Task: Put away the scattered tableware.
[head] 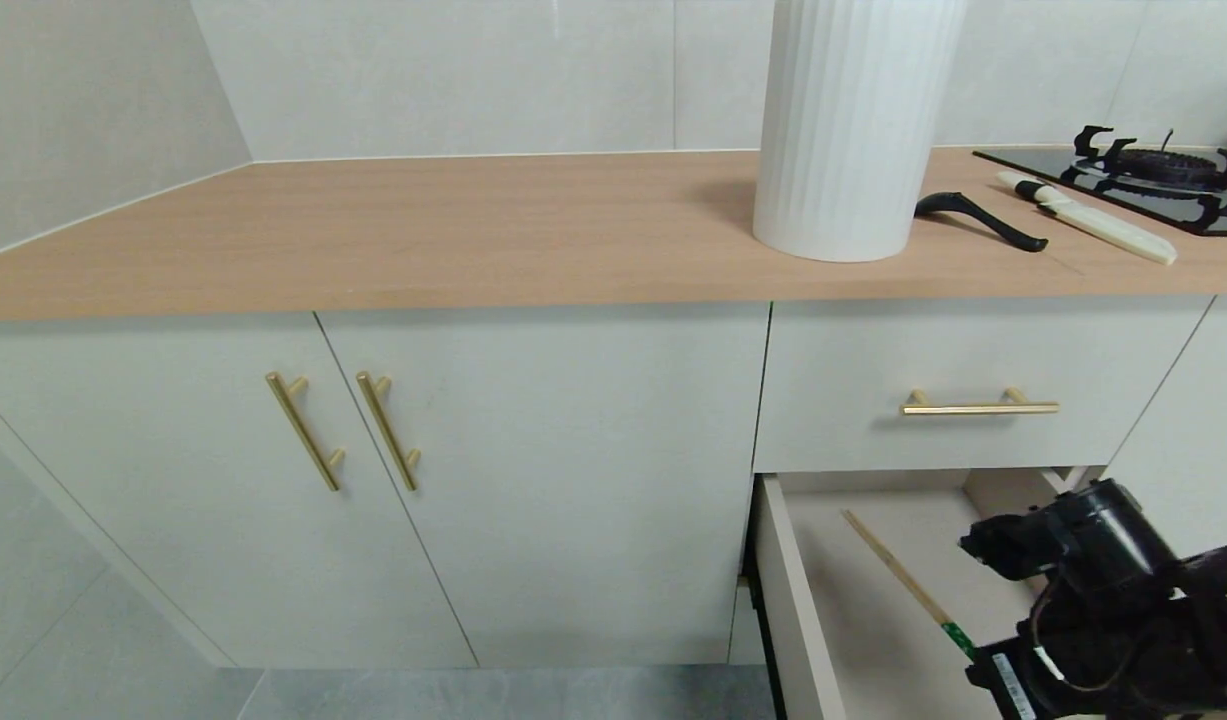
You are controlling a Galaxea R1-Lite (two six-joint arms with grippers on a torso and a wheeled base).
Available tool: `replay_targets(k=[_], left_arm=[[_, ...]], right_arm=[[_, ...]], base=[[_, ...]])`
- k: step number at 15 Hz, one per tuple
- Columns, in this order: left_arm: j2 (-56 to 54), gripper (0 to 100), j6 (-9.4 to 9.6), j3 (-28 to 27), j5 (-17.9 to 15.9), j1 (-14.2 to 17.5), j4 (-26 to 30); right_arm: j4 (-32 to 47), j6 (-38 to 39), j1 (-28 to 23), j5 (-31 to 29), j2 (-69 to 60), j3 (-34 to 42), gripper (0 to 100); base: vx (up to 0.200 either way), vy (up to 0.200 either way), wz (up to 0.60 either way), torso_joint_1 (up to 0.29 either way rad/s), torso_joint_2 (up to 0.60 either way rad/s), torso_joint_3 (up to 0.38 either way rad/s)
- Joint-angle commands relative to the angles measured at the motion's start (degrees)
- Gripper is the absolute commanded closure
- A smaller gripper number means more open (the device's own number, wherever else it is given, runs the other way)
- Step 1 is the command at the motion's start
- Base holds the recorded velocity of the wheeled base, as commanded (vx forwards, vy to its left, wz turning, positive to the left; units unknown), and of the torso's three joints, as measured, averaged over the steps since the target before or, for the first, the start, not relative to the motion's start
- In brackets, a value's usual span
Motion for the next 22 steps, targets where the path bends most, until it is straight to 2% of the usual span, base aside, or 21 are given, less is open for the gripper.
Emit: replay_targets(k=[1, 3, 5, 7, 12, 22], left_arm=[[0.1, 0, -0.02, 0.0, 0.0, 0.0, 0.0], [0.1, 0, -0.02, 0.0, 0.0, 0.0, 0.0], [0.1, 0, -0.02, 0.0, 0.0, 0.0, 0.0], [0.1, 0, -0.02, 0.0, 0.0, 0.0, 0.0], [0.1, 0, -0.02, 0.0, 0.0, 0.0, 0.0], [0.1, 0, -0.02, 0.0, 0.0, 0.0, 0.0]], right_arm=[[-3.1, 2.4, 0.8, 0.0, 15.1, -3.8, 100], [-5.4, 3.8, 1.3, 0.3, 19.0, -4.5, 100], [-11.1, 7.9, 2.6, 0.0, 23.1, -4.4, 100], [-15.8, 8.4, 2.7, -0.7, 26.2, -4.3, 100], [-21.3, 10.2, 2.7, -3.6, 30.7, -4.5, 100], [-22.6, 10.3, 2.5, -5.3, 31.1, -4.2, 100]], base=[[0.0, 0.0, 0.0, 0.0, 0.0, 0.0], [0.0, 0.0, 0.0, 0.0, 0.0, 0.0], [0.0, 0.0, 0.0, 0.0, 0.0, 0.0], [0.0, 0.0, 0.0, 0.0, 0.0, 0.0], [0.0, 0.0, 0.0, 0.0, 0.0, 0.0], [0.0, 0.0, 0.0, 0.0, 0.0, 0.0]])
